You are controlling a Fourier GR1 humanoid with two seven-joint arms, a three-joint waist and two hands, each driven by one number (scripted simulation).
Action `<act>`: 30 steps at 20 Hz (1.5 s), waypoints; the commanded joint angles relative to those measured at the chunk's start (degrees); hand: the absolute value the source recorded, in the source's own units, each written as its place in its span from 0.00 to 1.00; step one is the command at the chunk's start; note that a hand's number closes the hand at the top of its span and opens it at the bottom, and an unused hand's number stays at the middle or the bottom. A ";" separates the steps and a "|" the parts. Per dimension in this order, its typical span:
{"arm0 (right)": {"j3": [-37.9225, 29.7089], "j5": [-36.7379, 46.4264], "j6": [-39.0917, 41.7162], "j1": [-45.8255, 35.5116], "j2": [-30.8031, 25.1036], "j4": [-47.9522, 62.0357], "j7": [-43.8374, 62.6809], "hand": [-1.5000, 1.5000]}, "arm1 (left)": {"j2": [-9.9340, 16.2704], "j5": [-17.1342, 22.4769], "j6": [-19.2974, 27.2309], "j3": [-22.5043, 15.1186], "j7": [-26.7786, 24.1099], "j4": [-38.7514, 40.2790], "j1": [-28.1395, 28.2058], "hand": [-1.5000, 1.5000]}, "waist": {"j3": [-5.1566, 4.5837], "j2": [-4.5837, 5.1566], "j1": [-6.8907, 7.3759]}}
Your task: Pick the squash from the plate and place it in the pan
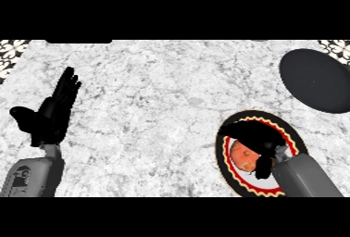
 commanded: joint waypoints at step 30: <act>-26.90 -16.29 -9.91 24.91 1.60 -44.34 -1.72 1.00 | -0.65 -0.80 1.16 0.99 3.69 -3.10 -0.50 0.50 | 0.03 -0.22 -1.25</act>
